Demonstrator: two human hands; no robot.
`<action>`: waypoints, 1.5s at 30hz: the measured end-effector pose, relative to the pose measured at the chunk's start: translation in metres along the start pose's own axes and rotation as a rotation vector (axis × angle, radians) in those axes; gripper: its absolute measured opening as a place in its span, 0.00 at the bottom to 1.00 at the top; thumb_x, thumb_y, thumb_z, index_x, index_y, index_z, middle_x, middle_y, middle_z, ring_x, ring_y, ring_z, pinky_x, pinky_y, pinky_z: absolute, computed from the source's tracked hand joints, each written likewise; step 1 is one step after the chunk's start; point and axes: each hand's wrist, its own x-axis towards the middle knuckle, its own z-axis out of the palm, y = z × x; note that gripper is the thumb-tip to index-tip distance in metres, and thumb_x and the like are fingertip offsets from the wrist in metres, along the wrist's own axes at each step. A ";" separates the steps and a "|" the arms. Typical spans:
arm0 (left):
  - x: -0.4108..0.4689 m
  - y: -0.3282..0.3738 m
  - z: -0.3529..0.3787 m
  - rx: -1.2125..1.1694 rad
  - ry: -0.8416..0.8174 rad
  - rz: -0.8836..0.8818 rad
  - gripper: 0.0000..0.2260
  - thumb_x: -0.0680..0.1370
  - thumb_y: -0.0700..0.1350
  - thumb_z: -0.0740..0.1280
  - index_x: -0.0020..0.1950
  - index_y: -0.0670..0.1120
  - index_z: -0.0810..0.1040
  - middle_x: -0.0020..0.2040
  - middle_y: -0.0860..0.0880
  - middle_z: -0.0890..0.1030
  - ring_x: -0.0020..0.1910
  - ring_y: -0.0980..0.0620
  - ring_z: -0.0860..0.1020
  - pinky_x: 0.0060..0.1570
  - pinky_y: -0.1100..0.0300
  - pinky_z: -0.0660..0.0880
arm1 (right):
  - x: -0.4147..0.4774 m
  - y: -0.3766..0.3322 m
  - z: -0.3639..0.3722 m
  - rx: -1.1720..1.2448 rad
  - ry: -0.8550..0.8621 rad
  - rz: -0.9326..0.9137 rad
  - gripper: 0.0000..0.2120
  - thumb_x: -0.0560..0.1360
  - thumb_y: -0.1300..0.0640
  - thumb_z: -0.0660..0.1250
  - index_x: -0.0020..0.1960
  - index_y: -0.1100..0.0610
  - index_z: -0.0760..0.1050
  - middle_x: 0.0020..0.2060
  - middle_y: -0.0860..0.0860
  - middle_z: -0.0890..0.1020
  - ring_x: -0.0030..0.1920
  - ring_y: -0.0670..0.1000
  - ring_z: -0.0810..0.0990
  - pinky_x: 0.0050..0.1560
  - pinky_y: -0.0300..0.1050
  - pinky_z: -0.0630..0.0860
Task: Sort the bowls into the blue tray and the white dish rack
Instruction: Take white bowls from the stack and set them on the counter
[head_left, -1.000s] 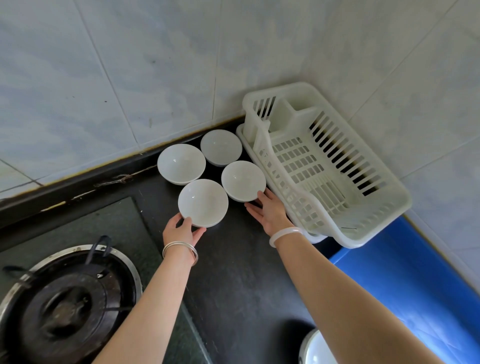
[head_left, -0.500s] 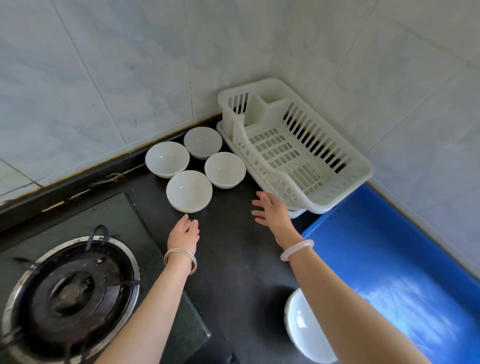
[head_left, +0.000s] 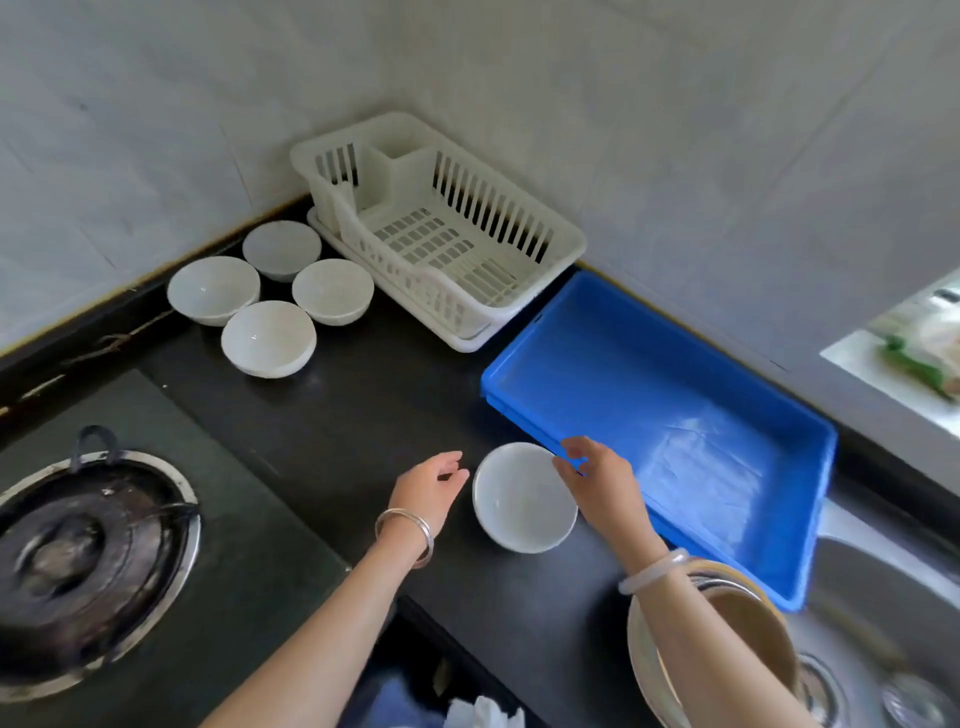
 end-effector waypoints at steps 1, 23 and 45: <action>-0.004 0.002 0.008 0.012 -0.021 0.002 0.19 0.77 0.47 0.63 0.68 0.52 0.69 0.64 0.52 0.76 0.60 0.54 0.75 0.57 0.62 0.67 | -0.006 0.009 0.000 -0.016 -0.001 0.019 0.16 0.76 0.50 0.66 0.62 0.52 0.75 0.55 0.50 0.81 0.49 0.51 0.79 0.47 0.41 0.71; -0.004 -0.019 0.032 -0.468 -0.175 -0.172 0.20 0.78 0.39 0.63 0.70 0.47 0.67 0.54 0.46 0.79 0.51 0.51 0.79 0.48 0.61 0.77 | -0.020 0.013 0.003 -0.023 0.066 0.174 0.01 0.77 0.59 0.60 0.46 0.55 0.69 0.38 0.52 0.76 0.36 0.52 0.73 0.29 0.39 0.64; 0.000 -0.016 -0.024 -0.743 0.074 -0.164 0.13 0.77 0.36 0.61 0.58 0.50 0.74 0.48 0.48 0.79 0.44 0.45 0.81 0.33 0.59 0.80 | -0.001 -0.022 -0.023 0.535 0.088 0.181 0.06 0.75 0.62 0.64 0.50 0.56 0.76 0.48 0.55 0.80 0.40 0.52 0.84 0.34 0.42 0.82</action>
